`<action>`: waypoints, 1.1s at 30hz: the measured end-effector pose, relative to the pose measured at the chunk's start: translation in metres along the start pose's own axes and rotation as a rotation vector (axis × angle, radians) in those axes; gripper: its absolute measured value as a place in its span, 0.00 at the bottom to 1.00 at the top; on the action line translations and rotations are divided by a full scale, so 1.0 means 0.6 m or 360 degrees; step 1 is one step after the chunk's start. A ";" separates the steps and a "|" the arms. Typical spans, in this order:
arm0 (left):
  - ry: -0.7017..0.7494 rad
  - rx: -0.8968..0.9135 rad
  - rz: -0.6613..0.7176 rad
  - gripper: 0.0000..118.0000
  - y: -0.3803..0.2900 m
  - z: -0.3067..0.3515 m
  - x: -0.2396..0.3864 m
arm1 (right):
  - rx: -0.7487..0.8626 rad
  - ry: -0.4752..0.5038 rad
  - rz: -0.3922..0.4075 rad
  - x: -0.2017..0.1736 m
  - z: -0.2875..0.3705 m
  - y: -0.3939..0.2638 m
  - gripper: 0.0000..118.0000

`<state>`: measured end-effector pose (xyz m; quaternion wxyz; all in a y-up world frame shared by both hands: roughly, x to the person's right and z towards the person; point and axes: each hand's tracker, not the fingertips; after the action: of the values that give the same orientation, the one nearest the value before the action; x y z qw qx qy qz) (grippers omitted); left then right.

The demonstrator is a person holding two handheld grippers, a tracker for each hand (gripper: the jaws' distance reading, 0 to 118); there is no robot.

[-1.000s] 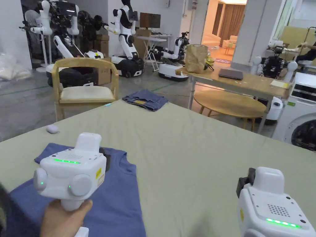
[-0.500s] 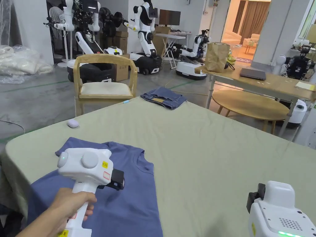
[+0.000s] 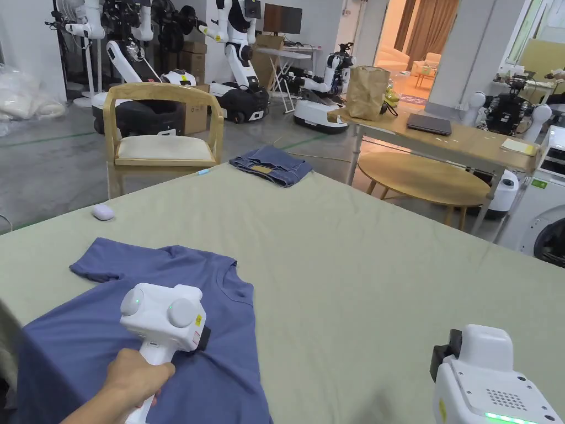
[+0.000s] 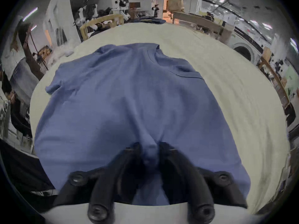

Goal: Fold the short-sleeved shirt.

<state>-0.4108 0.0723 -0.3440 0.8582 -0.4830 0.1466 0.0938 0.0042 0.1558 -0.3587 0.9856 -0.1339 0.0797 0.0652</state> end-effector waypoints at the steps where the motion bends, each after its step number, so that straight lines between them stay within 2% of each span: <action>1: 0.0005 0.0002 -0.0007 0.01 0.000 -0.001 -0.006 | -0.0002 -0.0001 0.0001 0.001 0.000 -0.001 0.00; 4: -0.0044 0.0029 0.0002 0.00 -0.004 0.010 -0.017 | -0.0008 -0.0003 -0.0001 0.004 0.002 -0.003 0.00; 12: -0.0225 0.0464 0.0114 0.00 -0.002 0.104 -0.030 | 0.0027 -0.0033 -0.0045 0.029 0.016 0.002 0.00; 19: -0.0436 0.0758 0.0088 0.00 0.071 0.228 0.023 | 0.0083 -0.0111 -0.0081 0.077 0.038 0.013 0.00; 26: -0.0762 0.0921 -0.0187 0.00 0.168 0.366 0.197 | 0.0123 -0.0249 -0.0120 0.152 0.077 0.020 0.00; 33: -0.1073 0.0875 -0.0505 0.00 0.178 0.398 0.438 | 0.0156 -0.0439 -0.0153 0.249 0.132 0.013 0.00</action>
<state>-0.1578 0.3372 -0.4021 0.9579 -0.1965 -0.1970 0.0708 0.1605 0.2010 -0.3115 0.9945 -0.0792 -0.0600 0.0316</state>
